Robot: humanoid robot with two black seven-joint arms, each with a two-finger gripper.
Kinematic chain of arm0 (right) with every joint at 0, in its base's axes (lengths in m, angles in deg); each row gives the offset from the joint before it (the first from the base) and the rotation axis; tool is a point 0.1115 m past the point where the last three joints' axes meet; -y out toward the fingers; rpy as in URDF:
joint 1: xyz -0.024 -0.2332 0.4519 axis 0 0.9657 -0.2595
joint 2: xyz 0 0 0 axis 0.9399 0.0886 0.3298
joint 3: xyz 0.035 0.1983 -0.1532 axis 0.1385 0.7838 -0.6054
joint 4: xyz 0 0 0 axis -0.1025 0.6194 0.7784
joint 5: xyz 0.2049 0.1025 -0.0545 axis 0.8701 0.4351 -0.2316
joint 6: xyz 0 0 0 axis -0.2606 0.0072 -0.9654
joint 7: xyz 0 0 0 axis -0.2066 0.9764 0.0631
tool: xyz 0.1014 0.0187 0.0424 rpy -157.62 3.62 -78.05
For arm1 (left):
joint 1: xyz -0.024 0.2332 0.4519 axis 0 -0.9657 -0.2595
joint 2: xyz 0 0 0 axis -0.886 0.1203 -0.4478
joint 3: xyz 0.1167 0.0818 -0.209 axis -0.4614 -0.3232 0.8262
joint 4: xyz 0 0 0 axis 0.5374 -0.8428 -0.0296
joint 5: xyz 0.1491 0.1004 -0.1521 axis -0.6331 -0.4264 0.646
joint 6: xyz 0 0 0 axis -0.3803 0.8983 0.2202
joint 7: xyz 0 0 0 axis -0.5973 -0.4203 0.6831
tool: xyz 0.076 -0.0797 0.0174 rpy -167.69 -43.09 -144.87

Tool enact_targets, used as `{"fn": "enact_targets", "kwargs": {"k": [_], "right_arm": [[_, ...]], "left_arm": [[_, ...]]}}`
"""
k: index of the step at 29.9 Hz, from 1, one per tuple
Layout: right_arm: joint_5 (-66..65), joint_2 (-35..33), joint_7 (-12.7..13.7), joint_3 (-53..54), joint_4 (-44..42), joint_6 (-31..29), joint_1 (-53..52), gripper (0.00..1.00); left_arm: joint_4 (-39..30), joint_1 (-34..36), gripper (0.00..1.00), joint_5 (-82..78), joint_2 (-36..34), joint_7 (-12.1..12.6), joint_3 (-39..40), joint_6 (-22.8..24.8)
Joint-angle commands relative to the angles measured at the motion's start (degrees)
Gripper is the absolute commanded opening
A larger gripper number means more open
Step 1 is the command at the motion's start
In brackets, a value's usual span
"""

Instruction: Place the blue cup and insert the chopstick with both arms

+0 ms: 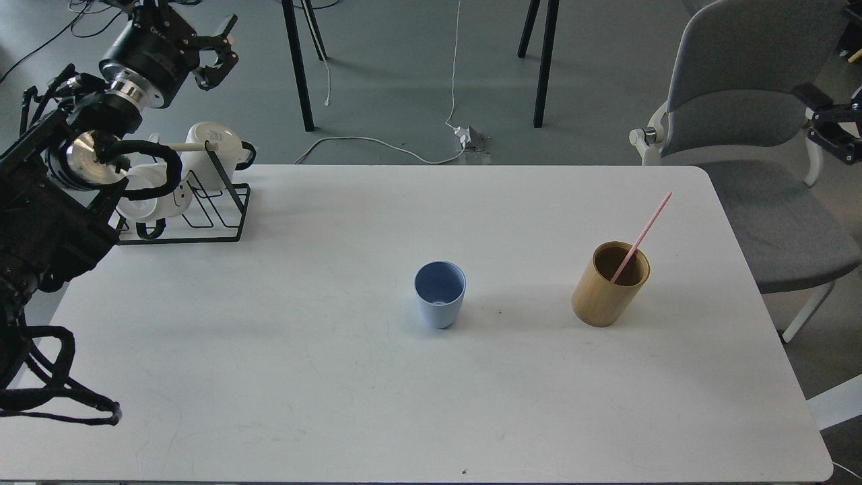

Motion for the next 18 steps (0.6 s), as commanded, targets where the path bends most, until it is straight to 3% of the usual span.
{"fn": "enact_targets", "kwargs": {"k": [1, 4, 6, 14, 18], "right_arm": [[-12.9, 0.0, 2.3, -2.7, 6.3, 4.9, 0.0, 1.0], [-23.5, 0.8, 6.5, -5.9, 8.9, 7.5, -0.1, 1.0], [-31.3, 2.1, 7.4, -7.6, 9.2, 9.8, 0.0, 1.0], [-52.5, 6.6, 6.9, -21.0, 7.2, 18.8, -0.1, 1.0], [-61.0, 9.6, 6.6, -23.0, 1.4, 20.7, 0.0, 0.91]], "left_arm": [[3.3, -0.2, 1.0, 6.0, 0.2, 0.0, 0.1, 0.0], [3.0, -2.0, 1.0, 8.8, 0.1, -0.1, 0.2, 0.0], [2.8, -2.6, 1.0, 10.4, 0.2, 0.0, 0.2, 0.0], [-1.1, -4.6, 1.0, 14.9, 0.2, 0.0, 0.3, 0.0], [-1.4, -4.6, 1.0, 15.5, 0.8, 0.0, 0.3, 0.0]]}}
